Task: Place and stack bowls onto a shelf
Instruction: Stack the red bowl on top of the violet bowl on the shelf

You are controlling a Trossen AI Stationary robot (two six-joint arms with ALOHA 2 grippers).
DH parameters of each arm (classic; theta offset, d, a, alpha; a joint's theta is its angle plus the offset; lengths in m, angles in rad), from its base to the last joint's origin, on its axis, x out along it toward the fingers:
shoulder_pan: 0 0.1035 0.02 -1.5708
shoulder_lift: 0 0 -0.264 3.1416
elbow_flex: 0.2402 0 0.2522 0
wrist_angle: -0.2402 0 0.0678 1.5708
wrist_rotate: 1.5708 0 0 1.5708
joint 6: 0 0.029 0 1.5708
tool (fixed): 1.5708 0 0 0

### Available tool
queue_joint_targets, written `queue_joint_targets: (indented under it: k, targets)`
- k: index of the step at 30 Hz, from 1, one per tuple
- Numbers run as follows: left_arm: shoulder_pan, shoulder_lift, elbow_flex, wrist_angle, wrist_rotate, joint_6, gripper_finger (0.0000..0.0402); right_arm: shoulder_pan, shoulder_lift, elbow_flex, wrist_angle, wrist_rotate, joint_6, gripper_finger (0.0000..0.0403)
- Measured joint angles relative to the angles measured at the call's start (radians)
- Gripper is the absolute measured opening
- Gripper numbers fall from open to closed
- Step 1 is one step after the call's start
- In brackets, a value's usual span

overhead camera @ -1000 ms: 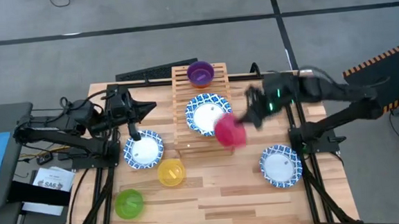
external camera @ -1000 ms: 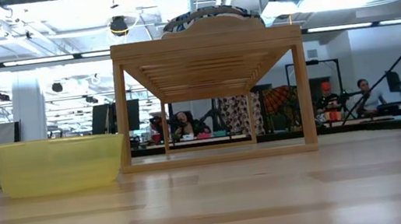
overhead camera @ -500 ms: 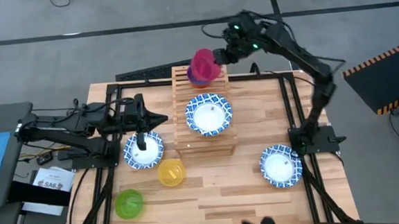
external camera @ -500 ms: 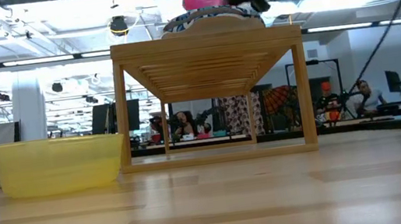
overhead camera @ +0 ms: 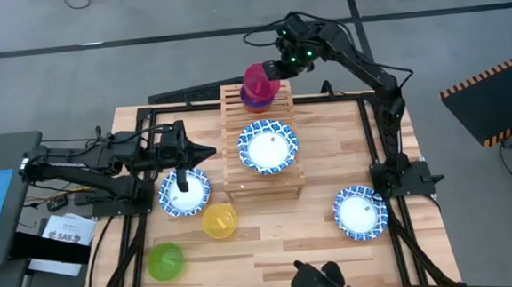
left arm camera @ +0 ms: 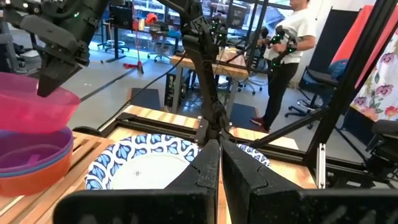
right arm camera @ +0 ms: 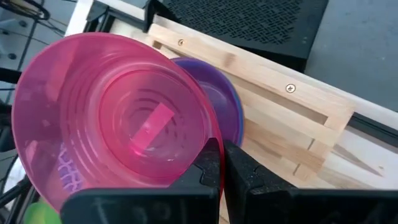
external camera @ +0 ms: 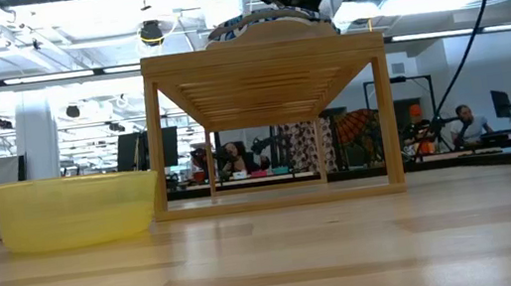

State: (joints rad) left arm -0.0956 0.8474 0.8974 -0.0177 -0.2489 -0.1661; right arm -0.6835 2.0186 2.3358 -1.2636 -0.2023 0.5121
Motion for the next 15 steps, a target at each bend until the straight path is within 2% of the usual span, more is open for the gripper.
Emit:
queue_joint_targets:
  k: [5, 15]
  targets:
    - [0.0, 0.0, 0.0, 0.0, -0.012, 0.004, 0.0, 0.003, 0.0, -0.004, 0.001, 0.066, 0.035, 0.0036]
    - [0.0, 0.0, 0.0, 0.0, -0.024, 0.002, 0.0, 0.029, 0.0, -0.004, 0.051, 0.073, 0.041, 0.0038]
